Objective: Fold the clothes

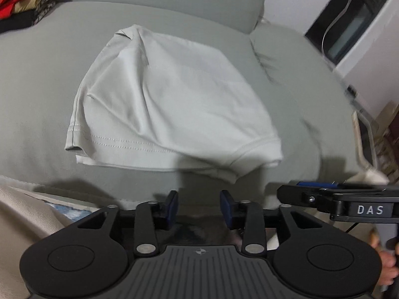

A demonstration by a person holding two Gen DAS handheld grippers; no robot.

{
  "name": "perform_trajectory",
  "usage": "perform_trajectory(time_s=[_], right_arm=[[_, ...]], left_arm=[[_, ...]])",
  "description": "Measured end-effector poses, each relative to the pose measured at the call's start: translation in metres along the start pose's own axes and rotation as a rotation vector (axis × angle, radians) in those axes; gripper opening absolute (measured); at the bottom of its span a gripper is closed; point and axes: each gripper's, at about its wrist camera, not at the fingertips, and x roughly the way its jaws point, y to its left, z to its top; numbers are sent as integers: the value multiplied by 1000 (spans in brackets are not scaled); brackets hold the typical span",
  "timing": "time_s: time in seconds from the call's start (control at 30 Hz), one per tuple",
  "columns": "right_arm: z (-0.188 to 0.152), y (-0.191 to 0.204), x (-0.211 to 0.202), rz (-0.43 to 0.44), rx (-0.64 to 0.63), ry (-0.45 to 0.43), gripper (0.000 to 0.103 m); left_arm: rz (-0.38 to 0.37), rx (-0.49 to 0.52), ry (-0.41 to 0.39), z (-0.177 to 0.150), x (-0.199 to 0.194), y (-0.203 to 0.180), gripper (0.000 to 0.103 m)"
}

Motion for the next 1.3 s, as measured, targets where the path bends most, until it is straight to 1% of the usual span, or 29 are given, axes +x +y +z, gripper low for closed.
perform_trajectory(time_s=[0.03, 0.07, 0.1, 0.13, 0.2, 0.3, 0.4, 0.5, 0.57, 0.63, 0.67, 0.77, 0.87, 0.93, 1.03, 1.17, 1.2, 1.23, 1.3], right_arm=[[1, -3, 0, 9, 20, 0, 70], [2, -6, -1, 18, 41, 0, 72], [2, -9, -1, 28, 61, 0, 74], [2, -12, -1, 40, 78, -1, 74], [1, -18, -2, 65, 112, -4, 74], [3, -30, 1, 85, 162, -21, 77], [7, -43, 0, 126, 236, -48, 78], [14, -54, -4, 163, 294, -94, 84], [19, -59, -6, 182, 321, -121, 85], [27, -61, -3, 204, 340, -126, 85], [30, -62, -2, 220, 346, -124, 85], [41, -58, 10, 253, 348, -114, 84], [51, -56, 20, 267, 348, -102, 81], [56, -57, 28, 283, 362, -103, 79], [64, -59, 39, 308, 383, -107, 77], [79, -63, 52, 329, 402, -85, 76], [82, -65, 53, 329, 404, -82, 75], [84, -66, 52, 323, 402, -85, 73], [87, -64, 50, 293, 373, -96, 73]], left_arm=[[-25, -25, -8, 1, -2, 3, 41], [-48, -52, -15, 2, -3, 6, 45], [-67, -76, -25, 3, -5, 7, 46], [-81, -94, -41, 2, -7, 8, 48], [-101, -122, -80, 3, -13, 10, 60], [-142, -160, -147, 11, -23, 17, 67], [-200, -261, -216, 23, -36, 37, 69], [-264, -388, -284, 39, -48, 67, 73], [-310, -471, -336, 48, -54, 90, 73], [-323, -554, -362, 55, -54, 111, 73], [-311, -590, -361, 58, -52, 120, 73], [-245, -642, -335, 65, -45, 139, 72], [-257, -638, -272, 71, -33, 141, 72], [-270, -591, -240, 77, -25, 135, 72], [-247, -556, -185, 87, -9, 127, 72], [-264, -547, -151, 97, 5, 125, 73], [-270, -552, -147, 99, 8, 126, 73], [-276, -557, -143, 99, 11, 126, 73], [-286, -562, -143, 100, 13, 128, 73]])
